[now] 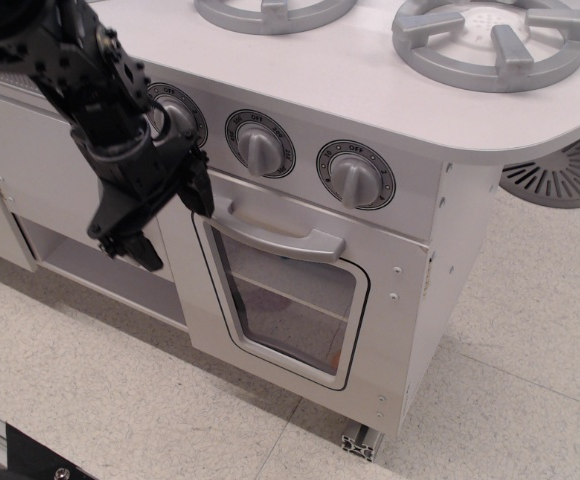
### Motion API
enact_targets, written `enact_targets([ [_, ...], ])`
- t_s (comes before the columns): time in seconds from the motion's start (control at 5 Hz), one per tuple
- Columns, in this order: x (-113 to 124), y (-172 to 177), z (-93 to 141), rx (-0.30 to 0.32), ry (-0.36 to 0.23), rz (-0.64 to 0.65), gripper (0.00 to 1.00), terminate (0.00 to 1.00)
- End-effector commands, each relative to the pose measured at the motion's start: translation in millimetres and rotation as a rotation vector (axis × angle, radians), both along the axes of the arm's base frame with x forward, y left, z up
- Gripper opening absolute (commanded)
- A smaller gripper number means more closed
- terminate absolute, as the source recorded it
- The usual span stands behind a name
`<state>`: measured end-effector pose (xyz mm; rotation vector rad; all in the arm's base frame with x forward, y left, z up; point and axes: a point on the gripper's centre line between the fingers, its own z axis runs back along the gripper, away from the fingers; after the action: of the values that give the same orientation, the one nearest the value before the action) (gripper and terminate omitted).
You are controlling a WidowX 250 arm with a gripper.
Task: Open oven
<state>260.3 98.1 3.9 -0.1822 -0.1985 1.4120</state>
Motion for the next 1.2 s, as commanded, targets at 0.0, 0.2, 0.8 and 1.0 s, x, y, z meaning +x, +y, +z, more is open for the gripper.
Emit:
enact_targets([
  [0.0, 8, -19, 9, -0.101, -0.081, -0.001, 1.0, 0.0],
  [0.2, 15, -23, 7, -0.129, -0.103, 0.01, 1.0, 0.0],
  [0.8, 22, -22, -15, -0.089, -0.07, 0.044, 1.0, 0.0],
  [1.0, 9, -15, -7, -0.094, -0.016, 0.047, 1.0, 0.0],
])
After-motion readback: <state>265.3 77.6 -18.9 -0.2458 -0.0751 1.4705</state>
